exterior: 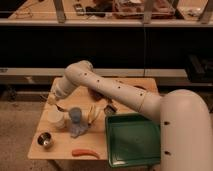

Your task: Place fork in paper cup

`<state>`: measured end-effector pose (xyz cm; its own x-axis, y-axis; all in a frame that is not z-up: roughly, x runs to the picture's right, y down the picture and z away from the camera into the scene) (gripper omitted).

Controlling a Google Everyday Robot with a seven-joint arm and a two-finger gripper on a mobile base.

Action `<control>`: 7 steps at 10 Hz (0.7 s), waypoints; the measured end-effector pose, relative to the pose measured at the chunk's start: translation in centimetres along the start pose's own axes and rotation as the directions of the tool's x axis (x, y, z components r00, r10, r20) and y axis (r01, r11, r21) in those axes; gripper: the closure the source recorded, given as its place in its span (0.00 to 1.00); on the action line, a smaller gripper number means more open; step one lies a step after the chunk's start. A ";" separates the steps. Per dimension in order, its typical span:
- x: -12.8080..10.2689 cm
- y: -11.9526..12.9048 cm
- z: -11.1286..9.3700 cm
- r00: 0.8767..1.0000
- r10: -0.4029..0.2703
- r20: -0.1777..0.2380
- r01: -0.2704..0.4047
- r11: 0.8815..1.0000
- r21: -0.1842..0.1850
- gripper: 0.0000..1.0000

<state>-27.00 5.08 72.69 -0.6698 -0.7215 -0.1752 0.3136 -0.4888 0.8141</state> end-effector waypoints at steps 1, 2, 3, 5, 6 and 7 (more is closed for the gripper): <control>-0.3 -0.4 0.1 1.000 0.001 0.009 -0.001 1.000 0.004 1.00; -0.5 -0.7 0.2 1.000 0.003 0.018 -0.003 1.000 0.007 1.00; -0.8 -1.0 0.4 0.999 0.004 0.032 -0.005 1.000 0.008 1.00; -1.2 -1.3 0.9 0.999 0.002 0.054 -0.003 1.000 0.010 1.00; -1.4 -1.6 1.4 0.998 -0.003 0.068 0.002 1.000 0.014 1.00; -1.6 -1.7 1.6 0.997 -0.002 0.075 0.001 1.000 0.015 1.00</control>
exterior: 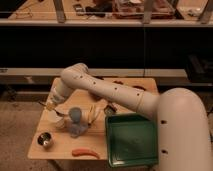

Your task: Place fork in paper cup

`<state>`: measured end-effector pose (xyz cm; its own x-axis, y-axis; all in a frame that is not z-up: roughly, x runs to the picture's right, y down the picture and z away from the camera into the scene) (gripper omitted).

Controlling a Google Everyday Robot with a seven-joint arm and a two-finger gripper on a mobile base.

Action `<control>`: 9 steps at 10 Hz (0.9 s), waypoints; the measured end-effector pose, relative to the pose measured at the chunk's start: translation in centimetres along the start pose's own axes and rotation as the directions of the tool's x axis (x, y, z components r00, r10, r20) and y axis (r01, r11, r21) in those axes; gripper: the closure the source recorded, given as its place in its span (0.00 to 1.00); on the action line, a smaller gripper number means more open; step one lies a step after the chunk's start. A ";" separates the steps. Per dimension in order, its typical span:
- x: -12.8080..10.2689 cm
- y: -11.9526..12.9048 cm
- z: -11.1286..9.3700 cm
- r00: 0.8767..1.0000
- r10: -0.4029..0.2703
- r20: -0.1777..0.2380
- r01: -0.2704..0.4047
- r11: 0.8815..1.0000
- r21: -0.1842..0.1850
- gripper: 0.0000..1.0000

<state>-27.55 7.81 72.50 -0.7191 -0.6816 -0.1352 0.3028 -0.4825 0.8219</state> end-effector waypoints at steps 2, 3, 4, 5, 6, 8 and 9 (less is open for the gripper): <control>-0.5 -0.1 0.4 1.000 0.003 0.013 -0.003 1.000 0.000 1.00; -0.7 -0.3 0.7 1.000 0.002 0.021 -0.002 1.000 0.000 1.00; -0.8 -0.5 0.9 1.000 0.001 0.027 -0.001 1.000 0.000 1.00; -1.0 -0.5 1.1 0.999 0.002 0.033 -0.002 1.000 -0.001 1.00; -1.3 -0.4 1.2 0.999 0.005 0.041 -0.005 1.000 -0.004 1.00; -1.7 -0.3 1.5 0.999 0.013 0.052 -0.012 1.000 -0.008 1.00; -1.9 -0.2 1.7 0.998 0.018 0.056 -0.017 1.000 -0.010 1.00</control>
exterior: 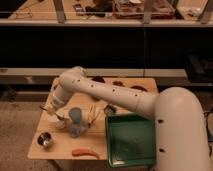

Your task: Place fork in paper cup

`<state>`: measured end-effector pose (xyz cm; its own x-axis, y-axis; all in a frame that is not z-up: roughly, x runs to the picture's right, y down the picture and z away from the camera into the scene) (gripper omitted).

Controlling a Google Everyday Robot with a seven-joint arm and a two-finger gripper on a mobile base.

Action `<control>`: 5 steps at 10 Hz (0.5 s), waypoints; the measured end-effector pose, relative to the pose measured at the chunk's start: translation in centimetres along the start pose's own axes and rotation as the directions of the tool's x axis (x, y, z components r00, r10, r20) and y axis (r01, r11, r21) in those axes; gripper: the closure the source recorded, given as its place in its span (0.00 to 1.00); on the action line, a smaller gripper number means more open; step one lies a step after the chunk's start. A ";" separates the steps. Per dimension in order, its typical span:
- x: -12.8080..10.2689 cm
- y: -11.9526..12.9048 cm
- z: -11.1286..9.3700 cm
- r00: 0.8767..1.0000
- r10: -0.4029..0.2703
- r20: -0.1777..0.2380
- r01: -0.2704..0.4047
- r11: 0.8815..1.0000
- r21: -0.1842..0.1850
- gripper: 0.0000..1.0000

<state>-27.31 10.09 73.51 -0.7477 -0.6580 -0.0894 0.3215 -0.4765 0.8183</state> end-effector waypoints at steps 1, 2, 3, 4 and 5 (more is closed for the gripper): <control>0.0 0.0 0.1 1.000 0.004 0.002 -0.004 1.000 -0.001 1.00; -0.1 0.1 0.2 1.000 0.006 0.004 -0.006 1.000 -0.002 1.00; -0.1 0.2 0.3 1.000 0.009 0.006 -0.009 1.000 -0.005 1.00; -0.1 0.3 0.4 1.000 0.011 0.007 -0.011 1.000 -0.006 1.00; -0.1 0.5 0.6 1.000 0.013 0.008 -0.013 1.000 -0.008 1.00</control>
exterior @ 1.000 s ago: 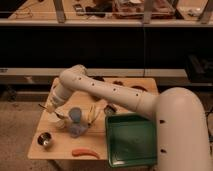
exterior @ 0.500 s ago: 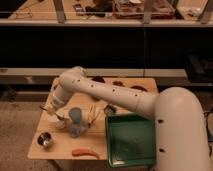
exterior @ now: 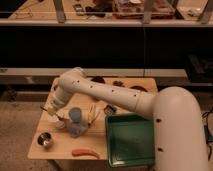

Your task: Place fork in paper cup

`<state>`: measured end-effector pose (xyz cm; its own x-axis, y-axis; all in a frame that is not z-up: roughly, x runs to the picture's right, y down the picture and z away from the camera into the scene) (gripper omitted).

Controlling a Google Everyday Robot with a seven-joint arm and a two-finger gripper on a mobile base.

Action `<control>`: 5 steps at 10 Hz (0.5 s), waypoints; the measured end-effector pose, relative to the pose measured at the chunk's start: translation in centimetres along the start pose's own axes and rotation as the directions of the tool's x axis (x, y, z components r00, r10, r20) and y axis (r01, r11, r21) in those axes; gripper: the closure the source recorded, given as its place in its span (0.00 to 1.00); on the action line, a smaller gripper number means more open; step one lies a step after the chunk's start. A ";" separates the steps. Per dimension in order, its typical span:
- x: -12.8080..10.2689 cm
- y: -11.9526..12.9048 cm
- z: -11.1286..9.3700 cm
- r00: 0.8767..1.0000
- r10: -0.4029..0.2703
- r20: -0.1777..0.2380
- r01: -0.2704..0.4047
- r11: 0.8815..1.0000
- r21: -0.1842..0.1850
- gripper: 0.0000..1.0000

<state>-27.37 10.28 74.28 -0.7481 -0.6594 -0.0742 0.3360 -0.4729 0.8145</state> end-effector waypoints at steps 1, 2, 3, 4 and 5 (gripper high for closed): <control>0.0 0.2 0.2 1.000 0.002 0.001 -0.002 1.000 -0.002 1.00; 0.0 0.4 0.3 1.000 0.004 0.002 -0.004 1.000 -0.004 1.00; 0.1 0.6 0.4 1.000 0.005 0.006 -0.005 1.000 -0.008 1.00; 0.1 0.8 0.5 1.000 0.006 0.009 -0.006 1.000 -0.009 1.00; 0.3 1.1 0.5 1.000 0.002 0.011 -0.002 1.000 -0.013 1.00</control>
<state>-27.48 9.87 75.43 -0.7536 -0.6540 -0.0664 0.3445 -0.4791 0.8073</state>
